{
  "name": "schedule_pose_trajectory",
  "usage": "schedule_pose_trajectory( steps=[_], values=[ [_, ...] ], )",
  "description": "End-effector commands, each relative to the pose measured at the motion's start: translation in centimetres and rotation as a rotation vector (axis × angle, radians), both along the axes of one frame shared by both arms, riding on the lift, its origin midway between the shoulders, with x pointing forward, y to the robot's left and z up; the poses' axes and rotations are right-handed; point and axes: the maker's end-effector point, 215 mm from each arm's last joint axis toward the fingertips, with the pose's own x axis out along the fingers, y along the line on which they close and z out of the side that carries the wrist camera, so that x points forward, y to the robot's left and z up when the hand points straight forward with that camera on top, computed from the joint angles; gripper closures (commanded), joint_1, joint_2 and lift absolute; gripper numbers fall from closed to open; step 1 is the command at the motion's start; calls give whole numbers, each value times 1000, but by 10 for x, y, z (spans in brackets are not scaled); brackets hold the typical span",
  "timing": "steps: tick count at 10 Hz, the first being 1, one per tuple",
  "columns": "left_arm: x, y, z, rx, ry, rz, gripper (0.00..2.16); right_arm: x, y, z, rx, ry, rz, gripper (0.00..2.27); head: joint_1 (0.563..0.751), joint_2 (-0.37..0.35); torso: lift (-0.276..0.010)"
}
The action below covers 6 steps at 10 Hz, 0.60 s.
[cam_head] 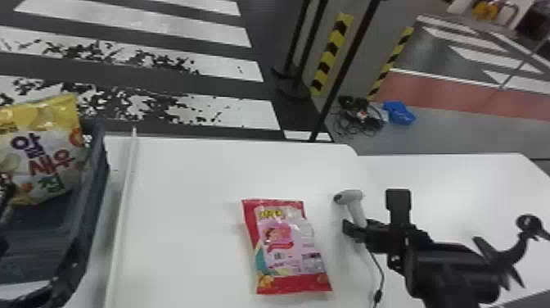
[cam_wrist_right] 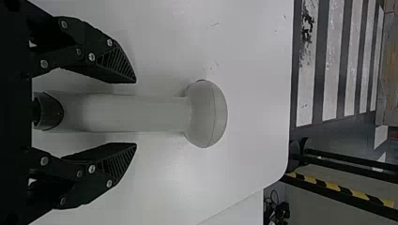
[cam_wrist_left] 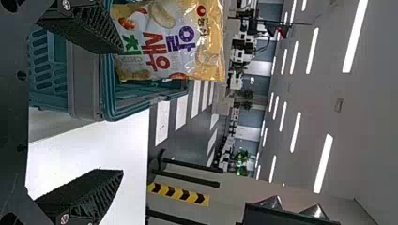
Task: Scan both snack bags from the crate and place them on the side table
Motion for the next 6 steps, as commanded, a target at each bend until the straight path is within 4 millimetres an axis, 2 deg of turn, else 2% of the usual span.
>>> schedule_pose_trajectory(
  steps=[1, 4, 6],
  values=[
    [-1, 0, 1, -1, -2, 0, 83, -4, -6, -1, -4, 0, -16, 100, 695, -350, -95],
    [-2, 1, 0, -1, 0, 4, 83, -18, -24, 33, -4, -29, -81, 97, 695, -350, -95],
    [-1, 1, -1, -2, 1, 5, 83, -42, -11, 43, 64, 9, -91, 103, 695, -350, -95]
  ],
)
